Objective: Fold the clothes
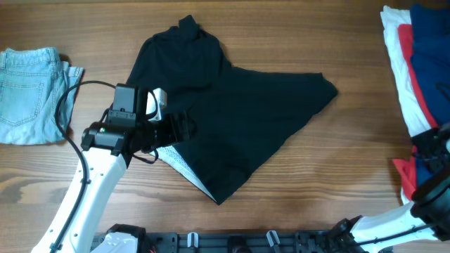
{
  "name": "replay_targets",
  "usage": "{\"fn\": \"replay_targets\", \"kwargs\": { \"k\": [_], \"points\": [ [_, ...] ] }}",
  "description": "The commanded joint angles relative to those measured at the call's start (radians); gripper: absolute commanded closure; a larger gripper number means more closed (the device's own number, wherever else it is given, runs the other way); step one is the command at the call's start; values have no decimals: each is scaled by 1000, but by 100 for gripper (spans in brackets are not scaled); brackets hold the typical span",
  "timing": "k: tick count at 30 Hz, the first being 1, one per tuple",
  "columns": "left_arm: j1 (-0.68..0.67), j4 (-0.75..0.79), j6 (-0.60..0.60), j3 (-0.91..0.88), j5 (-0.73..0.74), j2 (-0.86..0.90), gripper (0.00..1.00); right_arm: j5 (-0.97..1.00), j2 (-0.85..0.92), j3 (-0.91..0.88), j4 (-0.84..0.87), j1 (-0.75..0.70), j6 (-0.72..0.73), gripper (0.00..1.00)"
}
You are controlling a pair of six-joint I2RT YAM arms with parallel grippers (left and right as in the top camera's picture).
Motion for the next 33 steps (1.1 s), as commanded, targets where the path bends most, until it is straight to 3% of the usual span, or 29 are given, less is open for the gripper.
{"fn": "replay_targets", "kwargs": {
  "k": [1, 4, 6, 11, 14, 18, 25, 29, 32, 33],
  "points": [
    [-5, 5, 19, -3, -2, 5, 0, -204, 41, 50, -19, 3, -74, 37],
    [-5, 4, 20, -3, -2, 5, 0, -420, 13, 72, -19, 60, -186, 36],
    [-5, 4, 20, -3, -2, 5, 0, -565, -68, 87, -43, 170, -282, 34],
    [-5, -11, 19, -26, -2, 17, 0, -548, -205, 87, -124, 386, -332, 26],
    [-5, -10, -45, -66, -2, 60, 0, -546, -216, 87, -173, 490, -328, 21],
    [-5, 2, -121, -110, -1, 190, 0, -192, -211, 62, -264, 588, -289, 15],
    [-5, 31, -120, -109, -1, 212, 0, -117, -209, 55, -281, 583, -173, 16],
    [-5, 31, -120, -109, -1, 212, 0, -103, -209, 53, -275, 583, -145, 29],
    [-5, 31, -120, -109, -1, 212, 0, -102, -206, 32, -273, 583, -148, 62],
    [-5, 31, -120, -109, -1, 212, 0, -102, -200, 15, -263, 583, -148, 69]
  ]
}}
